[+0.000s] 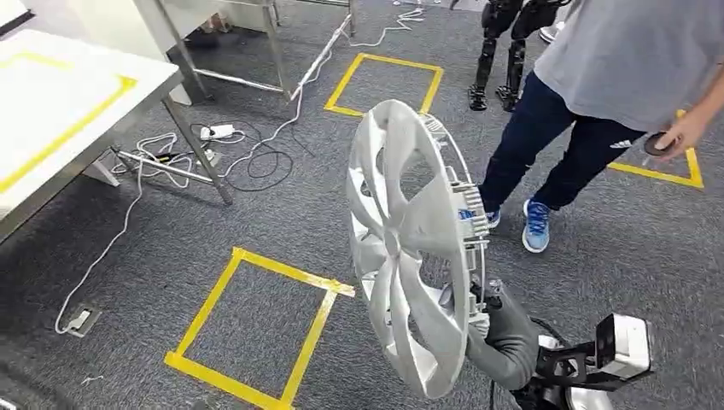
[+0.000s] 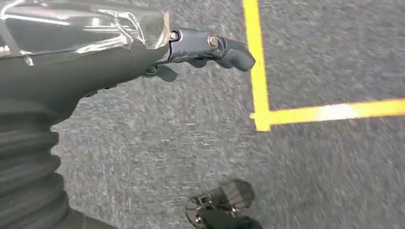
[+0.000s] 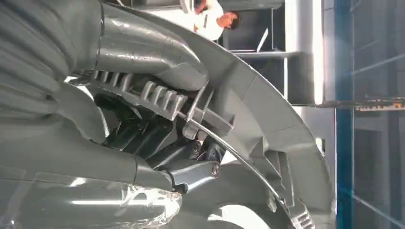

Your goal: Take the parts from the cabinet and place them on the table.

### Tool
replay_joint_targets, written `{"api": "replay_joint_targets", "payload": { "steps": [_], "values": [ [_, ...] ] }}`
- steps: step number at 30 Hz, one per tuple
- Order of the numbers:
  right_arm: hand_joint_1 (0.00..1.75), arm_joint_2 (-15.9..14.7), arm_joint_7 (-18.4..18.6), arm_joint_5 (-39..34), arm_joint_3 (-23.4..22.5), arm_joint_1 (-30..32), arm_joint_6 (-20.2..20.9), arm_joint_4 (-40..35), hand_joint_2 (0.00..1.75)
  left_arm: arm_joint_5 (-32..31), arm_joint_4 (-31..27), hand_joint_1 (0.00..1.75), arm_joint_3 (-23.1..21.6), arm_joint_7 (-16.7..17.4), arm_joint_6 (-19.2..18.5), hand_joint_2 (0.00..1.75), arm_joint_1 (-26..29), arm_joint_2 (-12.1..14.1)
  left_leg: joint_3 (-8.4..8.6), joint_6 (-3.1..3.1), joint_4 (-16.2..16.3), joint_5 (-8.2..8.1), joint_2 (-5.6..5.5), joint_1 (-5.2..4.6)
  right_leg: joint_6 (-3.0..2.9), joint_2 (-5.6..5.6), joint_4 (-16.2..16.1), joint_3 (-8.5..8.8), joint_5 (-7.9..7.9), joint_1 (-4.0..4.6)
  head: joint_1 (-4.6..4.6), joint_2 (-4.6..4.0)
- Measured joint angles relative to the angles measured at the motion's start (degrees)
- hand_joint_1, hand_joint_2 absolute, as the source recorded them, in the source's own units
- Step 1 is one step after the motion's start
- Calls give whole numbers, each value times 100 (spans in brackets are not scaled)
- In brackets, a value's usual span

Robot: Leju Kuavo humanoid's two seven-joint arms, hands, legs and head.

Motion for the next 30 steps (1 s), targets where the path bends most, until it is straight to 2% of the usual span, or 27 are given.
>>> {"api": "replay_joint_targets", "payload": {
  "steps": [1, 2, 3, 4, 5, 6, 7, 8, 9, 10, 11, 12, 14, 15, 16, 17, 18, 19, 20, 21, 22, 23, 24, 25, 26, 29, 30],
  "values": [
    [175, 13, 31, 2, 2, 19, -2, -2, 175, -28, 9, 0, 17, -9, -2, 175, 14, -37, 93, -54, -117, 47, -61, 22, 28, 349, 43, 11, 5, -58, 13, 0],
    [175, 20, 30, -9, -2, 18, -11, -13, 175, -42, 9, 0, 22, -11, -2, 175, -2, -42, 101, -29, -143, 51, -112, 40, 18, 510, 252, -97, -128, -82, -4, 0],
    [175, 20, 33, -7, -24, 19, -28, -24, 175, -57, 11, 0, 28, -15, -20, 175, -40, -72, 84, -32, -146, 87, -194, 75, 10, 612, 776, -372, -342, -117, 13, 0],
    [175, 24, 43, -7, -57, 37, -41, -24, 175, -88, 18, 0, 33, -20, -37, 175, -47, -96, 79, -50, -143, 89, -284, 98, 27, 641, 1219, -608, -487, -166, 15, 0],
    [175, 35, 48, -4, -68, 55, -41, -24, 175, -112, 17, 0, 41, -28, -37, 175, -55, -114, 70, -68, -137, 86, -375, 125, 81, 647, 1527, -780, -544, -214, 11, 0],
    [175, 44, 48, 4, -85, 70, -41, -24, 175, -129, 26, 0, 55, -31, -37, 175, -55, -125, 66, -110, -115, 79, -463, 167, 163, 647, 1546, -804, -496, -268, 13, 0],
    [175, 55, 50, 15, -105, 84, -48, -24, 175, -142, 37, 0, 74, -33, -37, 175, -55, -129, 62, -168, -85, 61, -550, 213, 272, 648, 1314, -692, -359, -322, 13, 0],
    [175, 59, 50, 20, -138, 91, -52, -28, 175, -157, 50, 0, 105, -33, -35, 175, -51, -133, 50, -230, -25, 26, -637, 268, 396, 659, 907, -484, -167, -379, 13, 0],
    [175, 67, 50, 26, -170, 90, -61, -33, 175, -164, 59, 0, 131, -33, -35, 175, -52, -135, 15, -321, 93, -36, -726, 324, 543, 756, 367, -205, 52, -464, 15, 0],
    [175, 74, 52, 39, -207, 85, -74, -39, 175, -164, 61, 0, 161, -37, -26, 175, -55, -131, -59, -427, 232, -107, -787, 348, 636, 967, 141, -104, 51, -539, 24, 0],
    [175, 107, 65, 61, -258, 92, -85, -53, 175, -166, 63, 0, 186, -42, -22, 175, -64, -125, -155, -498, 370, -175, -850, 346, 502, 998, 158, -107, 33, -480, 61, 0],
    [175, 120, 68, 68, -312, 102, -92, -74, 175, -170, 66, 0, 199, -53, -15, 175, -47, -135, -196, -509, 371, -160, -882, 354, 405, 934, 218, -140, 25, -444, 44, 0],
    [175, 146, 74, 83, -372, 107, -94, -79, 175, -184, 79, 0, 270, -59, -15, 175, -7, -142, -219, -524, 355, -142, -950, 390, 343, 854, 228, -151, 35, -408, 15, 0],
    [175, 170, 79, 85, -409, 108, -94, -79, 175, -190, 79, 0, 310, -61, -11, 175, -5, -140, -218, -546, 372, -175, -936, 432, 297, 790, 216, -135, 31, -469, 11, 0],
    [175, 184, 83, 94, -444, 108, -107, -96, 175, -212, 81, 0, 330, -68, -11, 175, -6, -157, -288, -555, 508, -239, -600, 394, 276, 752, 208, -102, 22, -422, 4, 0],
    [175, 203, 81, 96, -483, 119, -109, -122, 175, -229, 81, 0, 336, -72, -11, 175, -13, -164, -443, -566, 834, -399, -341, 386, 227, 689, 208, -88, 9, -393, -31, 0],
    [175, 205, 83, 96, -520, 120, -111, -146, 175, -243, 79, 0, 336, -76, -13, 175, -28, -168, -678, -567, 1284, -594, -214, 391, 203, 627, 208, -88, -7, -361, -31, 0],
    [175, 212, 83, 98, -551, 123, -111, -155, 175, -249, 81, 0, 343, -81, -15, 175, -37, -173, -938, -562, 1760, -778, -161, 391, 182, 552, 208, -87, -20, -328, -31, 0],
    [175, 227, 83, 105, -586, 124, -116, -157, 175, -284, 81, 0, 360, -83, -22, 175, -37, -184, -1155, -550, 2141, -887, -152, 388, 159, 479, 209, -87, -36, -293, -31, 0],
    [175, 240, 89, 114, -610, 126, -120, -159, 175, -299, 81, 0, 371, -83, -31, 175, -37, -190, -1254, -528, 2273, -856, -151, 385, 140, 411, 209, -78, -51, -261, -33, 0],
    [175, 262, 100, 133, -640, 132, -122, -168, 175, -310, 81, 0, 391, -85, -33, 175, -33, -192, -1187, -475, 2086, -694, -148, 364, 114, 338, 209, -57, -71, -230, -31, 0],
    [175, 275, 107, 146, -669, 132, -127, -181, 175, -341, 79, 0, 417, -87, -35, 175, -36, -194, -986, -401, 1675, -445, -123, 328, 88, 274, 209, -24, -93, -207, -31, 0],
    [175, 290, 111, 157, -691, 132, -129, -201, 175, -345, 79, 0, 433, -94, -35, 175, -37, -194, -727, -311, 1168, -189, -44, 266, 86, 211, 205, 18, -119, -189, -31, 0],
    [175, 308, 111, 168, -723, 132, -135, -227, 175, -354, 76, 0, 437, -103, -35, 175, -45, -194, -494, -199, 713, -19, 179, 173, 79, 150, 195, 56, -149, -181, -31, 0],
    [175, 327, 111, 177, -754, 135, -144, -240, 175, -365, 66, 0, 452, -103, -35, 175, -70, -179, -429, -144, 635, -147, 457, 97, 104, 95, 180, 80, -167, -139, -11, 0],
    [175, 372, 124, 190, -846, 136, -170, -262, 175, -409, 63, 0, 494, -122, -35, 175, -105, -192, -426, -111, 516, -146, 271, 43, 140, -142, 94, 120, -177, -153, -31, 0],
    [175, 378, 131, 192, -861, 135, -172, -292, 175, -415, 59, 0, 514, -122, -37, 175, -105, -194, -322, -81, 355, -115, 162, 48, 172, -219, 24, 227, -179, -116, -28, 0]
  ]
}}
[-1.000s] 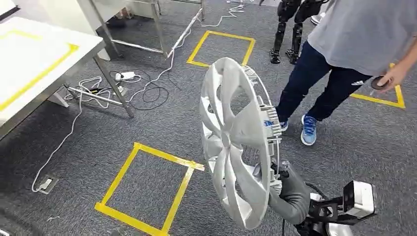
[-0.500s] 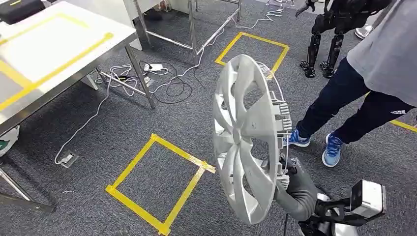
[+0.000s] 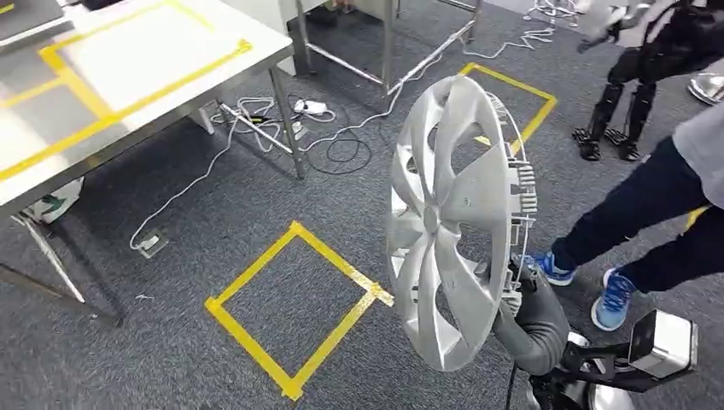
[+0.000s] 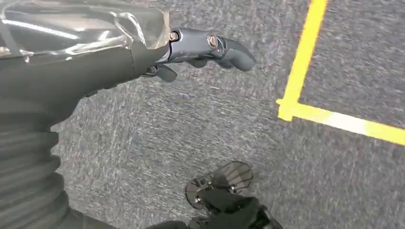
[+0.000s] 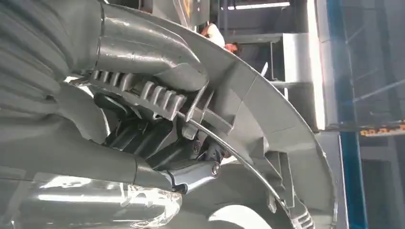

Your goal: Take the parts from the cabinet and place them on the table.

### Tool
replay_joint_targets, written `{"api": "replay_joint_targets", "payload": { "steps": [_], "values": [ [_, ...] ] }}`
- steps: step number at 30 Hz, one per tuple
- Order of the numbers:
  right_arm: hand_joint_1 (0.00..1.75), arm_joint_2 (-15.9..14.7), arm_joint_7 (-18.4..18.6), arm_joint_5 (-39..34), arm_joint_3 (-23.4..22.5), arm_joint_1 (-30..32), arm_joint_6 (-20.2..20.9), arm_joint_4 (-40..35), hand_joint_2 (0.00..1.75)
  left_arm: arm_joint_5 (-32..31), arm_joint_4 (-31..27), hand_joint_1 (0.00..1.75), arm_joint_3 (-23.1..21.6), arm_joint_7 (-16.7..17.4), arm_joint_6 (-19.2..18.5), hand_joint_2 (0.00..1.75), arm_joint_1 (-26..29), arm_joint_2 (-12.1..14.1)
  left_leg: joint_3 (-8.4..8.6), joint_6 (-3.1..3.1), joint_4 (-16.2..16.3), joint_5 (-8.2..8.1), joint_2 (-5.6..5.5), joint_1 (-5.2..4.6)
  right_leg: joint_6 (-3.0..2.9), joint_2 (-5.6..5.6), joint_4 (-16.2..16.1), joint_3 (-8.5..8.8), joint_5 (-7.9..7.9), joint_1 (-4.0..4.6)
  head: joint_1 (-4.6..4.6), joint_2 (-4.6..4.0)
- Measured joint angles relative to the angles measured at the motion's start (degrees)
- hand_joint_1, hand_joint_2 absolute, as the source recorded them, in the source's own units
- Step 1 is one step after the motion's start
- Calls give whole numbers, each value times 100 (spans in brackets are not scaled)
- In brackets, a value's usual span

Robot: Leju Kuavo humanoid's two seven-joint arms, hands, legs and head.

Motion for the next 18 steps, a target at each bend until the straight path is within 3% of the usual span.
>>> {"api": "replay_joint_targets", "payload": {
  "steps": [1, 2, 3, 5, 6, 7, 9, 10, 11, 12, 14, 15, 16, 17, 18],
  "values": [
    [175, 2, 16, 9, -28, 5, -9, -20, 175, -7, -4, 0, 9, -4, -7, 175, 31, -31, 198, -43, -163, 97, -85, 88, 5, 203, 32, 8, -44, -34, 19, 0],
    [175, 2, 15, 11, -77, 18, -11, -29, 175, -15, -13, 0, 15, -9, -27, 175, 13, -42, 253, -18, -252, 138, -150, 98, -8, 564, 252, -91, -121, -53, 15, 0],
    [175, 4, 13, 15, -140, 18, -20, -35, 175, -33, -22, 0, 26, -9, -51, 175, -13, -46, 253, -15, -266, 156, -242, 106, -27, 754, 648, -311, -260, -60, 31, 0],
    [175, 4, 13, 28, -258, 23, -85, -37, 175, -59, -24, 0, 61, -7, -88, 175, -33, -88, 250, -19, -263, 149, -451, 118, -3, 870, 1579, -872, -521, -93, 37, 0],
    [175, 4, 18, 33, -295, 22, -98, -40, 175, -66, -24, 0, 72, -7, -94, 175, -30, -107, 251, -29, -257, 142, -546, 125, 45, 873, 1767, -1034, -513, -117, 39, 0],
    [175, 7, 22, 44, -321, 24, -118, -40, 175, -68, -24, 0, 83, -7, -96, 175, -17, -116, 264, -44, -253, 132, -646, 143, 123, 873, 1658, -1048, -392, -150, 37, 0],
    [175, 11, 31, 59, -400, 23, -138, -44, 175, -74, -24, 0, 103, -5, -96, 175, -12, -123, 276, -112, -196, 87, -833, 198, 318, 907, 919, -780, 43, -224, 37, 0],
    [175, 15, 35, 74, -446, 23, -153, -53, 175, -79, -24, 0, 105, -4, -96, 175, -12, -123, 247, -196, -101, 26, -941, 217, 432, 1095, 309, -535, 328, -302, 46, 0],
    [175, 20, 40, 92, -493, 18, -182, -51, 175, -90, -29, 0, 120, -2, -94, 175, -20, -118, 179, -271, 20, -37, -1008, 199, 434, 1329, 141, -507, 353, -345, 81, 0],
    [175, 42, 44, 101, -538, 23, -199, -66, 175, -107, -31, 0, 135, 0, -94, 175, -14, -129, 118, -304, 60, -72, -1068, 204, 268, 1221, 165, -495, 344, -318, 70, 0],
    [175, 72, 55, 105, -619, 18, -203, -72, 175, -107, -31, 0, 190, 0, -88, 175, 16, -129, 88, -339, 39, -55, -1121, 242, 171, 1160, 174, -510, 347, -258, 50, 0],
    [175, 85, 59, 107, -645, 15, -203, -72, 175, -107, -31, 0, 225, 2, -90, 175, 32, -129, 84, -356, 50, -65, -1162, 254, 132, 1102, 161, -494, 351, -287, 44, 0],
    [175, 114, 64, 107, -686, 8, -203, -75, 175, -107, -33, 0, 245, 2, -90, 175, 36, -127, 81, -379, 111, -100, -926, 243, 104, 1045, 147, -470, 352, -312, 50, 0],
    [175, 144, 66, 103, -732, 24, -203, -81, 175, -107, -31, 0, 251, 4, -85, 175, 28, -136, -14, -415, 322, -226, -571, 211, 53, 983, 145, -442, 321, -301, -11, 0],
    [175, 155, 66, 105, -773, 25, -203, -92, 175, -109, -31, 0, 251, 4, -86, 175, 9, -138, -197, -441, 682, -414, -415, 230, 26, 921, 145, -421, 302, -285, -4, 0]
  ]
}}
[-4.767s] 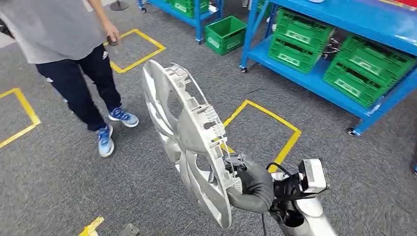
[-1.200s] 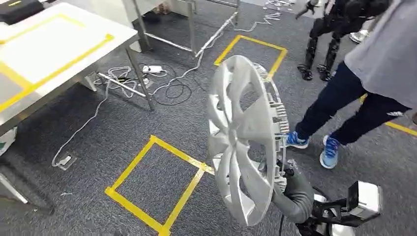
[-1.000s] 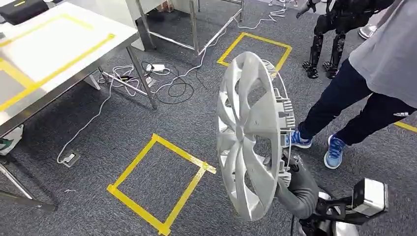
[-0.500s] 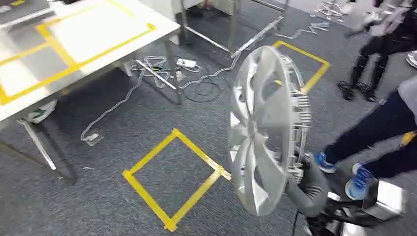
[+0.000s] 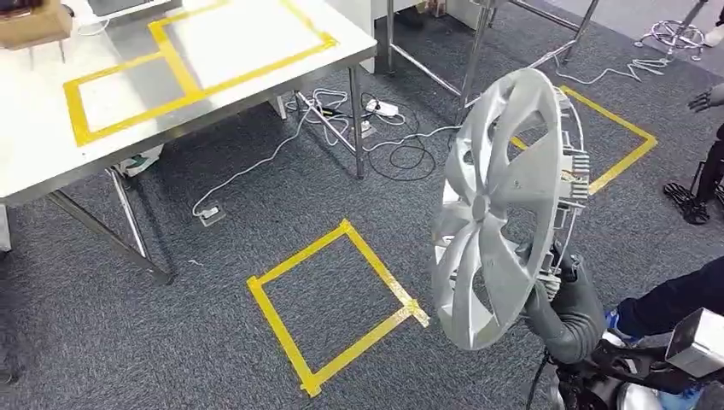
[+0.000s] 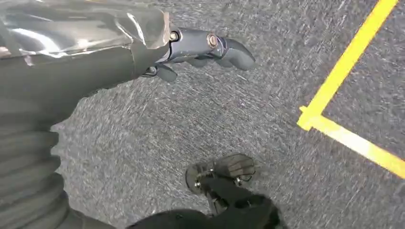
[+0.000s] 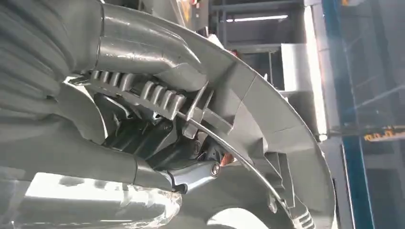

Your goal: Take the parts from the cabinet and place them on the table.

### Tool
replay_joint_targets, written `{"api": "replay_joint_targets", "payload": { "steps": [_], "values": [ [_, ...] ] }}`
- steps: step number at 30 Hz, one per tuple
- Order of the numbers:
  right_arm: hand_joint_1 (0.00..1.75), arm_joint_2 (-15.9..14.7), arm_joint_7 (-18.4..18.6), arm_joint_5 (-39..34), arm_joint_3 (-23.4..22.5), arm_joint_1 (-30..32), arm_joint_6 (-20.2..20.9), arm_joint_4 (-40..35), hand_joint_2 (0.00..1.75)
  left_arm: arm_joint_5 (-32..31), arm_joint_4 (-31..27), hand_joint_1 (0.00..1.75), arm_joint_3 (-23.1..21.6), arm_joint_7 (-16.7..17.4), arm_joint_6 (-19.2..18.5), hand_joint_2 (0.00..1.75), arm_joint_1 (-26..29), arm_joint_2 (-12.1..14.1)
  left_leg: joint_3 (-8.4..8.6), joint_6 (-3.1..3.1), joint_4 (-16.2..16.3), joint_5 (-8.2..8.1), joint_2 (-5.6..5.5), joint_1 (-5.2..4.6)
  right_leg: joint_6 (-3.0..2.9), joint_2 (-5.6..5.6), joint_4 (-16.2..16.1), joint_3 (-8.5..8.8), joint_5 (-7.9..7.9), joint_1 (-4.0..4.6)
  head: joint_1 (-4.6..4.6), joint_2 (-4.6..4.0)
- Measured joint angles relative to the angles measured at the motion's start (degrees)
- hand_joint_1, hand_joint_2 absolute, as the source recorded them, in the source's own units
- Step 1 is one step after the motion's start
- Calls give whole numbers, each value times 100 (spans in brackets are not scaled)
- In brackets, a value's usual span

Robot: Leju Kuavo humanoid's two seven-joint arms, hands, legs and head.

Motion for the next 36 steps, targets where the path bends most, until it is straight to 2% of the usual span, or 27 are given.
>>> {"api": "replay_joint_targets", "payload": {
  "steps": [2, 3, 4, 6, 7, 8, 9, 12, 13, 14, 15, 16, 18, 19, 20, 22, 23, 24, 27, 28, 29, 30, 31, 33, 34, 35, 36],
  "values": [
    [175, 15, 0, -2, -59, -2, 2, 0, 175, 0, 2, 0, 18, 2, 0, 175, -17, -2, -491, -29, 891, -334, 86, 32, -49, -151, 0, 30, -38, 36, -2, 0],
    [175, 33, 0, -2, -81, -2, 9, 0, 175, -7, 7, 0, 31, 2, 0, 175, -19, -4, -653, -38, 1133, -358, 96, 38, -63, -220, 1, 40, -55, 46, 0, 0],
    [175, 48, 0, -2, -96, -3, 18, 0, 175, -13, 11, 0, 39, 7, 2, 175, -18, -7, -677, -30, 1101, -258, 104, 38, -59, -284, 1, 61, -75, 53, -2, 0],
    [175, 68, 2, -2, -129, -5, 22, 0, 175, -18, 11, 0, 81, 22, 18, 175, -13, -4, -340, 29, 353, 220, 157, 29, -49, -407, 1, 126, -126, 73, -2, 0],
    [175, 79, 2, -2, -142, -8, 24, 0, 175, -17, 11, 0, 90, 22, 20, 175, -17, -2, -77, 97, -160, 466, 299, 0, -36, -465, -3, 168, -154, 87, -2, 0],
    [175, 89, 2, -4, -171, -8, 33, -2, 175, -28, 11, 0, 94, 24, 24, 175, -31, 4, 112, 174, -527, 493, 651, -79, -21, -520, -17, 203, -180, 90, 2, 0],
    [175, 94, 2, -6, -193, -11, 35, 0, 175, -50, 11, 0, 94, 33, 24, 175, -48, 7, 102, 188, -545, 475, 624, -111, 13, -584, -23, 210, -197, 159, 4, 0],
    [175, 124, 11, -9, -221, -21, 44, -2, 175, -68, 13, 0, 109, 35, 27, 175, -48, 4, 72, 256, -578, 469, 425, -148, 89, -769, -106, 281, -214, 130, -4, 0],
    [175, 129, 15, -9, -221, -21, 48, -9, 175, -74, 11, 0, 116, 37, 29, 175, -52, 11, 206, 294, -707, 504, 321, -129, 132, -832, -187, 377, -226, 147, -7, 0],
    [175, 133, 30, -4, -251, -32, 48, -9, 175, -85, 20, 0, 125, 39, 33, 175, -36, 0, 312, 311, -837, 561, 245, -80, 118, -568, -57, 355, -293, 125, 31, 0],
    [175, 136, 35, -15, -282, -32, 52, -15, 175, -103, 24, 0, 131, 42, 33, 175, -54, 2, 349, 342, -875, 583, 192, -56, 73, -320, 249, 204, -434, 121, 28, 0],
    [175, 140, 35, -13, -317, -34, 52, -17, 175, -111, 26, 0, 133, 42, 33, 175, -83, 2, 353, 355, -876, 584, 107, -52, 39, -160, 677, -22, -588, 125, 59, 0],
    [175, 142, 39, -9, -363, -29, 52, -17, 175, -122, 59, 0, 131, 42, 31, 175, -108, -4, 352, 364, -873, 571, -101, -67, 37, -63, 1539, -557, -828, 124, 55, 0],
    [175, 142, 46, -4, -365, -29, 54, -17, 175, -127, 72, 0, 133, 44, 33, 175, -106, -9, 362, 356, -870, 561, -204, -69, 75, -55, 1617, -666, -778, 124, 59, 0],
    [175, 142, 57, 5, -365, -29, 66, -17, 175, -127, 83, 0, 138, 52, 35, 175, -97, -9, 380, 349, -869, 550, -299, -68, 136, -54, 1393, -624, -610, 121, 57, 0],
    [175, 144, 68, 11, -365, -30, 68, -17, 175, -135, 98, 0, 151, 57, 53, 175, -97, -9, 424, 302, -840, 513, -493, -56, 266, 30, 441, -260, -109, 88, 57, 0],
    [175, 144, 68, 13, -367, -31, 68, -17, 175, -135, 98, 0, 153, 57, 53, 175, -98, -9, 404, 264, -796, 480, -572, -52, 309, 276, -19, -87, 96, 49, 64, 0],
    [175, 148, 68, 15, -376, -27, 68, -17, 175, -136, 98, 0, 155, 63, 55, 175, -102, -4, 362, 210, -700, 423, -646, -105, 213, 352, -111, -53, 110, 74, 66, 0],
    [175, 160, 79, 29, -376, -43, 33, -20, 175, -164, 99, 0, 186, 61, 51, 175, -58, 2, 325, 180, -718, 414, -729, -58, 74, 218, -95, -37, 104, 115, 51, 0],
    [175, 166, 81, 11, -376, -46, 22, -20, 175, -184, 96, 0, 214, 61, 39, 175, -53, 15, 323, 157, -690, 377, -746, -55, 35, 179, -115, -11, 106, 26, 42, 0],
    [175, 175, 90, -13, -376, -58, 4, -28, 175, -186, 83, 0, 234, 61, 29, 175, -42, 7, 298, 124, -627, 317, -452, -80, 22, 154, -123, 24, 98, 45, 46, 0],
    [175, 188, 98, -35, -389, -58, -4, -28, 175, -188, 83, 0, 238, 59, 24, 175, -53, 2, 199, 79, -382, 177, -162, -82, -45, 122, -123, 46, 75, 47, -4, 0],
    [175, 192, 105, -39, -394, -61, -4, -31, 175, -197, 83, 0, 238, 57, 9, 175, -71, 4, -16, 38, 54, -28, 6, -51, -65, 90, -123, 62, 61, 60, 4, 0],
    [175, 194, 124, -41, -407, -62, -7, -28, 175, -225, 83, 0, 249, 57, -8, 175, -91, 4, -529, -3, 999, -362, 105, -3, -99, 17, -121, 79, 33, 82, 2, 0],
    [175, 197, 129, -41, -407, -62, -7, -26, 175, -238, 83, 0, 254, 55, -20, 175, -91, 4, -660, -3, 1177, -337, 111, 6, -92, -6, -121, 93, 13, 89, 0, 0],
    [175, 199, 133, -41, -407, -62, -7, -26, 175, -238, 83, 0, 260, 55, -19, 175, -88, 4, -637, 6, 1053, -185, 111, 10, -96, -20, -121, 112, 3, 93, 0, 0],
    [175, 199, 133, -41, -407, -65, -11, -26, 175, -240, 83, 0, 264, 55, -24, 175, -89, 7, -490, 35, 703, 58, 111, 7, -89, -32, -121, 141, -16, 107, -2, 0]
  ]
}}
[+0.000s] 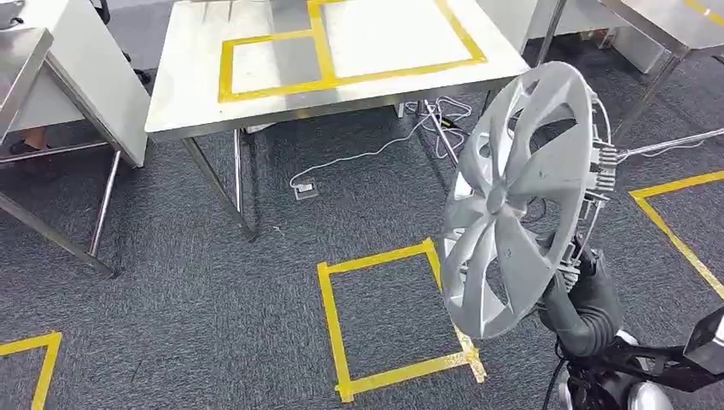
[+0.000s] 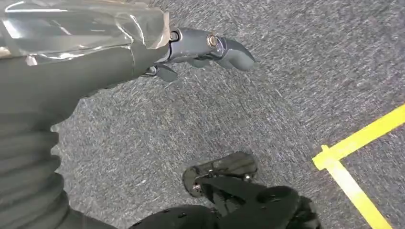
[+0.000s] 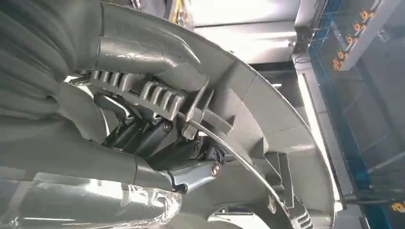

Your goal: Take the parts from the cabinet and place them on the table.

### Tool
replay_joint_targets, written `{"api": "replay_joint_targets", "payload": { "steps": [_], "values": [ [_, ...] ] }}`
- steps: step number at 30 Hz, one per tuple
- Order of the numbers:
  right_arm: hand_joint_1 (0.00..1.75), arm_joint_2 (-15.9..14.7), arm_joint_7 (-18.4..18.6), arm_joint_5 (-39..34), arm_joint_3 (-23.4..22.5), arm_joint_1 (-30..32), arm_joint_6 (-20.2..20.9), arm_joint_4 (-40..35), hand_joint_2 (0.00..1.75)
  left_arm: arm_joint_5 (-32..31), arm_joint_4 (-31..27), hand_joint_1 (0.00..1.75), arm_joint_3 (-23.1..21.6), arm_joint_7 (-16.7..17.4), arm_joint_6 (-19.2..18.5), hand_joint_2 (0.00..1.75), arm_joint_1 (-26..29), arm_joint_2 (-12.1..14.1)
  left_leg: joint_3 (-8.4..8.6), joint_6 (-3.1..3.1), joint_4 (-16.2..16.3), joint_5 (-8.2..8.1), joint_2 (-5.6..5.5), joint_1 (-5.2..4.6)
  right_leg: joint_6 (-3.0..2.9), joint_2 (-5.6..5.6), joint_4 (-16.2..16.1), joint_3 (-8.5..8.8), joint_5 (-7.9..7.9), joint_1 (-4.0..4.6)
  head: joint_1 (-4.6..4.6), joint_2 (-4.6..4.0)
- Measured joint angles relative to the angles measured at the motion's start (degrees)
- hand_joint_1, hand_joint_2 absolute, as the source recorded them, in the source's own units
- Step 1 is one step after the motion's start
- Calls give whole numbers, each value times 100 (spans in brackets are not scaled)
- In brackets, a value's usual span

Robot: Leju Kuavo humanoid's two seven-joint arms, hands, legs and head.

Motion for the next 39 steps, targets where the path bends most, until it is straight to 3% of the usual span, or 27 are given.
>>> {"api": "replay_joint_targets", "payload": {
  "steps": [2, 3, 7, 8, 9, 11, 13, 14, 15, 17, 18, 20, 22, 23, 24, 25, 27, 28, 29, 31, 32, 33, 34, 35, 36, 37, 39],
  "values": [
    [175, 2, 0, 2, -2, -24, -24, 0, 175, -9, 0, 0, 4, -7, -7, 175, -5, 6, 518, 153, -1100, 549, 22, -44, 9, -20, -9, 64, -45, 15, 4, 0],
    [175, 9, 0, 4, -4, -41, -26, 2, 175, -13, 0, 0, 17, -9, -11, 175, -11, 46, 620, 246, -1259, 462, 80, -91, 22, -25, -11, 64, -53, 17, 30, 0],
    [175, 31, 0, 18, -9, -86, -59, -2, 175, -50, 17, 0, 20, -24, -22, 175, -33, 28, 652, 311, -1408, 438, 54, -156, 151, -72, -91, 81, -60, 29, 9, 0],
    [175, 29, 2, 37, -11, -79, -70, -24, 175, -59, 20, 0, 26, -24, -22, 175, -33, 28, 823, 315, -1603, 514, 32, -53, 162, -84, -75, 77, -100, 55, 17, 0],
    [175, 26, -2, 48, -18, -86, -83, -26, 175, -59, 39, 0, 33, -35, -17, 175, -39, 28, 912, 319, -1694, 530, 19, -79, 164, -63, 65, 46, -149, 54, 42, 0],
    [175, 31, -26, 88, -55, -135, -111, -33, 175, -74, 90, 0, 37, -39, -9, 175, -66, 26, 945, 339, -1696, 532, 1, -76, 112, -34, 899, -415, -463, 50, 48, 0],
    [175, 31, -44, 122, -107, -133, -144, -35, 175, -85, 133, 0, 52, -50, -7, 175, -67, 15, 947, 342, -1688, 502, -39, -84, 146, -24, 1641, -903, -625, 35, 44, 0],
    [175, 31, -48, 142, -120, -134, -162, -35, 175, -85, 144, 0, 59, -50, 2, 175, -58, 13, 960, 326, -1682, 486, -60, -81, 191, -25, 1626, -952, -548, 27, 46, 0],
    [175, 31, -55, 155, -136, -134, -168, -42, 175, -85, 155, 0, 61, -50, 4, 175, -56, 11, 975, 310, -1672, 466, -83, -75, 261, -25, 1357, -866, -378, 14, 44, 0],
    [175, 33, -66, 171, -192, -139, -184, -79, 175, -89, 168, 0, 68, -55, 4, 175, -60, 2, 1000, 251, -1587, 384, -135, -56, 393, -26, 295, -391, 112, -23, 46, 0],
    [175, 33, -68, 179, -219, -152, -186, -92, 175, -96, 166, 0, 74, -57, 4, 175, -59, 4, 982, 206, -1535, 338, -146, -64, 379, -31, -35, -256, 199, -34, 63, 0],
    [175, 37, -72, 199, -271, -160, -199, -125, 175, -120, 168, 0, 98, -68, 2, 175, -53, 0, 957, 155, -1470, 255, -159, -114, 231, -7, -33, -210, 197, -6, 44, 0],
    [175, 46, -72, 216, -335, -169, -197, -160, 175, -131, 162, 0, 116, -70, -22, 175, -51, 2, 974, 138, -1472, 245, -155, -83, 162, -3, -31, -212, 196, 21, 48, 0],
    [175, 55, -72, 225, -363, -173, -192, -181, 175, -140, 144, 0, 118, -72, -50, 175, -52, 2, 972, 108, -1433, 200, -140, -63, 119, 0, -45, -179, 196, -47, 52, 0],
    [175, 57, -72, 234, -380, -174, -188, -201, 175, -153, 142, 0, 122, -74, -61, 175, -52, -2, 938, 68, -1301, 118, -87, -60, 84, 1, -46, -151, 173, -40, 48, 0],
    [175, 81, -72, 247, -396, -176, -179, -225, 175, -170, 142, 0, 131, -77, -63, 175, -53, -9, 786, 27, -974, -63, -56, -44, 51, -1, -46, -126, 151, -38, 31, 0],
    [175, 105, -72, 254, -426, -177, -175, -240, 175, -186, 142, 0, 146, -81, -72, 175, -53, -9, 284, -29, -40, -448, -26, -10, 6, -1, -45, -96, 116, -16, 31, 0],
    [175, 116, -72, 260, -437, -177, -173, -240, 175, -188, 142, 0, 148, -81, -72, 175, -52, -9, 55, -40, 322, -506, -18, 0, -12, 0, -45, -79, 99, -1, 33, 0],
    [175, 122, -72, 264, -446, -176, -173, -240, 175, -188, 142, 0, 153, -81, -72, 175, -47, -9, -28, -32, 375, -415, -18, 4, -9, 3, -45, -50, 76, 7, 31, 0],
    [175, 136, -72, 269, -470, -176, -173, -243, 175, -190, 142, 0, 160, -81, -72, 175, -51, -9, 176, 28, -217, 55, -18, 1, -8, 11, -46, 30, 22, 31, 31, 0],
    [175, 140, -70, 278, -485, -178, -173, -254, 175, -190, 142, 0, 160, -83, -72, 175, -52, -9, 435, 123, -803, 374, -16, -25, -4, 12, -53, 85, -13, 59, 31, 0],
    [175, 142, -70, 284, -494, -183, -173, -265, 175, -190, 140, 0, 160, -83, -72, 175, -52, 4, 655, 265, -1303, 551, -5, -82, -12, 13, -72, 111, -36, 20, 35, 0],
    [175, 151, -72, 286, -501, -204, -173, -264, 175, -192, 129, 0, 164, -83, -72, 175, -51, 44, 701, 356, -1359, 442, 50, -114, 37, 4, -75, 121, -61, 89, 75, 0],
    [175, 151, -72, 295, -509, -224, -175, -273, 175, -194, 133, 0, 162, -96, -70, 175, -70, 17, 717, 363, -1424, 429, 62, -168, 65, 11, -106, 116, -70, -9, 37, 0],
    [175, 162, -72, 299, -514, -236, -175, -278, 175, -195, 136, 0, 162, -96, -68, 175, -72, 11, 728, 396, -1487, 427, 58, -191, 111, 5, -115, 183, -34, 20, 31, 0],
    [175, 166, -68, 308, -514, -228, -173, -271, 175, -195, 138, 0, 162, -96, -68, 175, -69, 20, 763, 409, -1570, 423, 51, -209, 215, -11, -33, 181, 67, 15, 16, 0],
    [175, 166, -61, 323, -518, -247, -173, -271, 175, -197, 138, 0, 168, -96, -63, 175, -59, 24, 1046, 457, -1734, 426, 12, -135, 199, -16, 64, 199, -16, 5, 20, 0]
  ]
}}
